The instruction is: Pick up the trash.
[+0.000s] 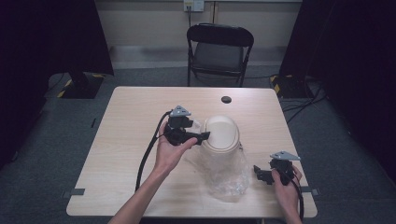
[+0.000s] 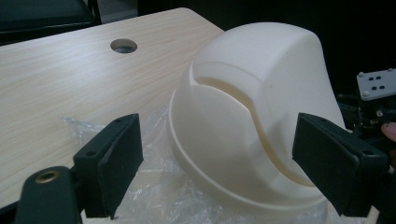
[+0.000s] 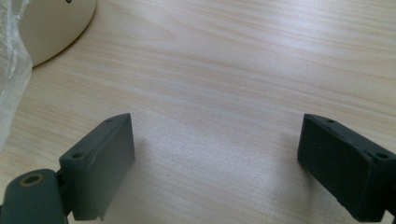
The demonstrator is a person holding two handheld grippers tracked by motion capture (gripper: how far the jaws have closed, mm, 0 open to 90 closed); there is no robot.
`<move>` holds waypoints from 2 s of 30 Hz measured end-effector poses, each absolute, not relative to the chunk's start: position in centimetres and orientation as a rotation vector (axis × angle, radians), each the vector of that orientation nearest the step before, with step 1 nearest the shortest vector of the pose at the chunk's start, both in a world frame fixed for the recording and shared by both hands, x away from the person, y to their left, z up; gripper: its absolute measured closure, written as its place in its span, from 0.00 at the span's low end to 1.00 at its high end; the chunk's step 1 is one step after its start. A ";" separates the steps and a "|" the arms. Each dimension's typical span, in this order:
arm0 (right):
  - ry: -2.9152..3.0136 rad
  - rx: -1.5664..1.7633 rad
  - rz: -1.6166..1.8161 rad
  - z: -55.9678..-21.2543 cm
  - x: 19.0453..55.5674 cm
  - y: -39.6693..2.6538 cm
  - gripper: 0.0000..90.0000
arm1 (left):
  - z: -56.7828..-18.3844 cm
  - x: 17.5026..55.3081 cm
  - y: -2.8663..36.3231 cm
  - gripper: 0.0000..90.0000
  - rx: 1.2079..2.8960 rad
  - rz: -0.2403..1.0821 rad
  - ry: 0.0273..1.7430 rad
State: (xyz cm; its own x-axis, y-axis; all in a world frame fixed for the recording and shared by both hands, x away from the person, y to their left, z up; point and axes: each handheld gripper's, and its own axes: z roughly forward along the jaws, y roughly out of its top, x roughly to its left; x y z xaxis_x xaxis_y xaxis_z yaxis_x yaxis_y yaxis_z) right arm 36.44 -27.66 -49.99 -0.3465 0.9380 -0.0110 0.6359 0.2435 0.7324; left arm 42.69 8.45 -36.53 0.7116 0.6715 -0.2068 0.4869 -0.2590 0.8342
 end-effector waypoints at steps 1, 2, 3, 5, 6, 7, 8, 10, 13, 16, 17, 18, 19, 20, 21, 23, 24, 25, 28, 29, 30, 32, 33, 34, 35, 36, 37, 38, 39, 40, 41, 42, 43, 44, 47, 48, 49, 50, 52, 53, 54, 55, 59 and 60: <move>2.070 1.435 0.892 -50.0 36.4 -27.7 0.11 | -36.6 42.8 8.3 0.17 1.921 0.229 0.892; 2.071 1.433 0.893 -50.0 36.4 -27.7 0.11 | -36.7 42.9 8.1 0.17 1.921 0.221 0.897; 2.071 1.433 0.892 -50.0 36.4 -27.7 0.11 | -36.7 42.9 8.1 0.17 1.921 0.221 0.897; 2.070 1.433 0.893 -50.0 36.4 -27.7 0.11 | -37.0 43.1 7.8 0.16 1.938 0.244 0.899; 2.070 1.433 0.893 -50.0 36.4 -27.7 0.11 | -37.1 43.2 7.7 0.16 1.946 0.249 0.891; 2.071 1.433 0.892 -50.0 36.4 -27.7 0.11 | -37.1 43.2 7.6 0.15 1.944 0.239 0.899; 2.071 1.433 0.892 -50.0 36.4 -27.7 0.11 | -37.2 43.3 7.6 0.15 1.950 0.241 0.894; 2.070 1.433 0.893 -50.0 36.4 -27.7 0.11 | -37.2 43.3 7.3 0.16 1.958 0.254 0.890; 2.071 1.433 0.892 -50.0 36.4 -27.7 0.11 | -37.1 43.3 6.9 0.17 1.986 0.253 0.885; 2.070 1.433 0.892 -50.0 36.4 -27.7 0.11 | -37.2 43.4 6.6 0.17 2.002 0.259 0.894; 2.070 1.433 0.892 -50.0 36.4 -27.7 0.11 | -37.3 43.4 6.6 0.17 2.009 0.254 0.908; 2.070 1.435 0.892 -50.0 36.4 -27.7 0.11 | -37.3 43.4 6.6 0.17 2.009 0.254 0.908; 2.070 1.433 0.893 -50.0 36.4 -27.7 0.11 | -37.4 43.5 6.5 0.17 2.020 0.261 0.917; 2.070 1.435 0.892 -50.0 36.4 -27.7 0.11 | -37.4 43.6 6.5 0.17 2.022 0.267 0.916; 2.070 1.433 0.892 -50.0 36.4 -27.7 0.11 | -37.5 43.6 6.4 0.17 2.016 0.271 0.918; 2.070 1.434 0.892 -50.0 36.4 -27.7 0.11 | -37.7 43.7 6.3 0.17 2.032 0.269 0.916; 2.070 1.434 0.893 -50.0 36.4 -27.7 0.11 | -37.7 43.7 6.3 0.17 2.032 0.269 0.916; 2.070 1.435 0.892 -50.0 36.4 -27.7 0.11 | -37.9 43.8 6.1 0.17 2.039 0.265 0.915; 2.071 1.433 0.892 -50.0 36.4 -27.7 0.11 | -38.1 43.8 6.0 0.18 2.064 0.278 0.933; 2.070 1.435 0.892 -50.0 36.4 -27.7 0.11 | -38.3 44.0 5.9 0.18 2.068 0.279 0.953; 2.070 1.435 0.892 -50.0 36.4 -27.7 0.11 | -38.3 44.0 5.9 0.18 2.068 0.279 0.953; 2.069 1.436 0.891 -50.0 36.4 -27.7 0.11 | -38.6 44.3 6.1 0.18 2.055 0.263 0.969; 2.070 1.435 0.892 -50.0 36.4 -27.7 0.11 | -38.7 44.3 6.1 0.18 2.041 0.251 0.978; 2.070 1.435 0.892 -50.0 36.4 -27.7 0.11 | -38.7 44.3 6.1 0.18 2.041 0.251 0.978; 2.069 1.436 0.891 -50.0 36.4 -27.7 0.11 | -38.7 44.4 6.3 0.18 2.043 0.251 0.973; 2.070 1.434 0.892 -50.0 36.4 -27.7 0.11 | -38.7 44.4 6.4 0.18 2.037 0.250 0.970; 2.069 1.436 0.892 -50.0 36.4 -27.7 0.11 | -38.7 44.4 6.5 0.18 2.021 0.241 0.973; 2.069 1.436 0.892 -50.0 36.4 -27.7 0.11 | -38.7 44.4 6.5 0.19 2.021 0.241 0.973; 2.070 1.435 0.892 -50.0 36.4 -27.7 0.11 | -38.6 44.3 6.7 0.19 2.024 0.247 0.956; 2.069 1.436 0.892 -50.0 36.4 -27.7 0.11 | -38.5 44.2 6.8 0.19 2.008 0.239 0.955; 2.069 1.436 0.892 -50.0 36.4 -27.7 0.11 | -38.4 44.1 7.1 0.19 2.003 0.238 0.943; 2.070 1.434 0.892 -50.0 36.4 -27.7 0.11 | -38.2 43.8 7.6 0.19 1.975 0.218 0.937; 2.070 1.434 0.892 -50.0 36.4 -27.7 0.11 | -38.2 43.8 7.6 0.19 1.975 0.218 0.937; 2.070 1.434 0.892 -50.0 36.4 -27.7 0.11 | -37.8 43.4 8.2 0.19 1.957 0.218 0.926; 2.070 1.434 0.892 -50.0 36.4 -27.7 0.11 | -37.3 42.9 9.4 0.19 1.923 0.221 0.915; 2.070 1.435 0.892 -50.0 36.4 -27.7 0.11 | -37.2 42.7 9.9 0.19 1.909 0.221 0.911; 2.070 1.434 0.893 -50.0 36.4 -27.7 0.11 | -37.0 42.5 10.3 0.19 1.897 0.221 0.914; 2.070 1.435 0.892 -50.0 36.4 -27.7 0.11 | -36.9 42.4 10.8 0.19 1.888 0.226 0.913; 2.070 1.434 0.893 -50.0 36.4 -27.7 0.11 | -36.7 42.3 11.7 0.19 1.875 0.239 0.922; 2.070 1.435 0.893 -50.0 36.4 -27.7 0.11 | -36.7 42.2 12.2 0.19 1.868 0.239 0.931; 2.070 1.435 0.893 -50.0 36.4 -27.7 0.11 | -36.7 42.2 12.2 0.19 1.868 0.239 0.931; 2.070 1.435 0.892 -50.0 36.4 -27.7 0.11 | -36.9 42.3 13.2 0.19 1.853 0.239 0.950; 2.070 1.435 0.893 -50.0 36.4 -27.7 0.11 | -37.6 42.4 14.7 0.19 1.847 0.242 0.989; 2.070 1.435 0.892 -50.0 36.4 -27.7 0.11 | -38.2 42.4 15.5 0.19 1.845 0.244 1.012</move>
